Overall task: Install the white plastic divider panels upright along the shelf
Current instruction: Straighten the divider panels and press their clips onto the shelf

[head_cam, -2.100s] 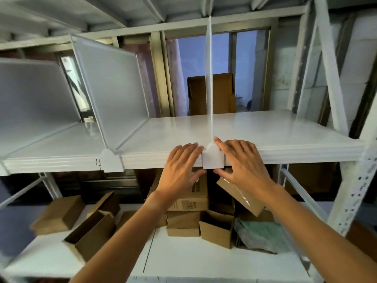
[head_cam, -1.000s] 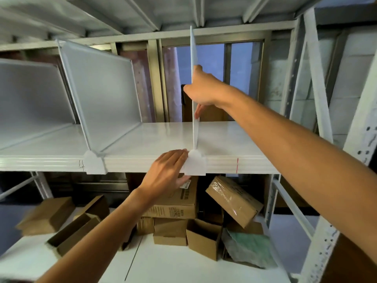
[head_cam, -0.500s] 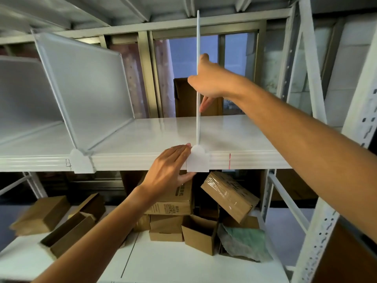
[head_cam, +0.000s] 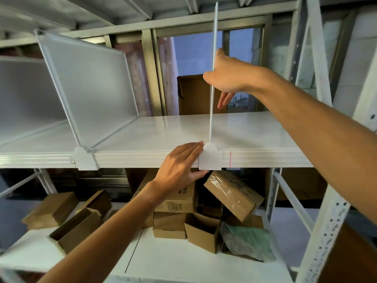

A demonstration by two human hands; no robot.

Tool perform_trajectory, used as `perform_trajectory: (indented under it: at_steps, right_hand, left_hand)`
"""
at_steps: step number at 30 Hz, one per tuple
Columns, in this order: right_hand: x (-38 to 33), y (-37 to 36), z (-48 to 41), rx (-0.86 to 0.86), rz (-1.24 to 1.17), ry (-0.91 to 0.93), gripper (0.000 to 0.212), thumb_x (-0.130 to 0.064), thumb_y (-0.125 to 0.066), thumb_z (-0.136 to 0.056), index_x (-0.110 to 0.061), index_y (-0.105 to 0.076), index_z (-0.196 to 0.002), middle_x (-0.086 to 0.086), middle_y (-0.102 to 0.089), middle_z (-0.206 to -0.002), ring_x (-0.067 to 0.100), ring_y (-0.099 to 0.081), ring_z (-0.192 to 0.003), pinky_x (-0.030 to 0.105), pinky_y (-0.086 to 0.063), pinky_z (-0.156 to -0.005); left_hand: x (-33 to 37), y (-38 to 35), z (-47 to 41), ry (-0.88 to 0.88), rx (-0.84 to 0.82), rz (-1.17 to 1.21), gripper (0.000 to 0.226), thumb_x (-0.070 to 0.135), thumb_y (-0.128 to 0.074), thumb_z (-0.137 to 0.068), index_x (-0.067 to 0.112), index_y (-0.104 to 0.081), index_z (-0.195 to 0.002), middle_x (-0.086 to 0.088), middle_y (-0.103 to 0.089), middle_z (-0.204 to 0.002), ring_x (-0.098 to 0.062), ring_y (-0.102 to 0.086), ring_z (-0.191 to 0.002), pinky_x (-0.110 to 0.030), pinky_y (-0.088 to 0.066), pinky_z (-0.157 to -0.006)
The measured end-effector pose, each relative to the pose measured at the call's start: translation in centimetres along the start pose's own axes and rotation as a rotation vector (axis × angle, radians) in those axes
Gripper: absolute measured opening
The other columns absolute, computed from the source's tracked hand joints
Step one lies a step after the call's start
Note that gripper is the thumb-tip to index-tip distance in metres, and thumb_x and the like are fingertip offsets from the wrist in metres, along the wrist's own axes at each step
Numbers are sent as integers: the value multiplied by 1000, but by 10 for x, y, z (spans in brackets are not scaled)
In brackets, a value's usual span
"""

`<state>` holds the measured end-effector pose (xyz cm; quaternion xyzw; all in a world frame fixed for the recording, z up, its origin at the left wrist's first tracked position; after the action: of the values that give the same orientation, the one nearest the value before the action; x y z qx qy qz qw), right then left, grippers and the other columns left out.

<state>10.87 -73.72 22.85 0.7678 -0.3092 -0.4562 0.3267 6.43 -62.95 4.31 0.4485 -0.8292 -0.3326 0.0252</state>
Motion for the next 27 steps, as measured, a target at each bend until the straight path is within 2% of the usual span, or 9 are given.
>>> perform_trajectory:
  at_steps: [4, 10, 15, 22, 25, 27]
  right_hand:
    - [5, 6, 5, -15, 2, -3, 76, -29, -40, -99, -19, 9, -157, 13, -51, -113, 27, -75, -64, 39, -63, -62]
    - [21, 15, 9, -18, 18, -28, 73, -29, -42, -99, -23, 2, -156, 11, -57, -100, 26, -74, -58, 37, -62, -56]
    - [34, 24, 15, -33, 11, -50, 70, -27, -41, -99, -28, 1, -154, 14, -59, -107, 30, -75, -62, 44, -64, -67]
    - [40, 31, 17, -18, 27, -34, 67, -28, -42, -99, -25, -4, -153, 14, -57, -115, 29, -75, -63, 42, -64, -67]
    - [39, 31, 17, -5, 37, -35, 64, -28, -41, -99, -22, -8, -154, 12, -58, -98, 28, -75, -62, 38, -63, -63]
    - [39, 29, 19, 12, 16, -31, 63, -27, -39, -99, -22, -9, -154, 11, -57, -96, 26, -74, -62, 37, -63, -60]
  left_hand:
    - [7, -3, -5, -5, 7, -11, 76, 45, -82, -77, -1, -58, -133, -16, -63, -132, -30, -63, -118, -38, -47, -100]
    - [20, -8, -13, -30, 38, 26, 74, 45, -82, -77, -2, -61, -129, -17, -64, -130, -30, -65, -116, -36, -45, -99]
    - [34, -16, -21, -42, 50, 57, 72, 45, -81, -78, -3, -61, -129, -16, -64, -131, -29, -64, -117, -38, -50, -99]
    - [40, -20, -25, -14, 40, 55, 75, 45, -82, -77, -2, -59, -131, -16, -64, -131, -29, -63, -118, -36, -46, -101]
    - [41, -19, -26, 7, 29, 68, 76, 44, -83, -76, -2, -59, -132, -16, -64, -131, -30, -64, -117, -40, -49, -99]
    - [42, -17, -26, 16, 12, 69, 77, 43, -84, -75, -2, -59, -132, -16, -64, -130, -30, -63, -116, -38, -49, -99]
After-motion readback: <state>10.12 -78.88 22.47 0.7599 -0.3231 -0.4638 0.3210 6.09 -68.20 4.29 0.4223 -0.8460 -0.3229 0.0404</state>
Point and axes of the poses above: each hand's wrist, its own z-axis away from the middle knuckle, its own y-axis out of the back of the hand, x = y × z, the point moved 10 cm from there along -z, towards the middle knuckle
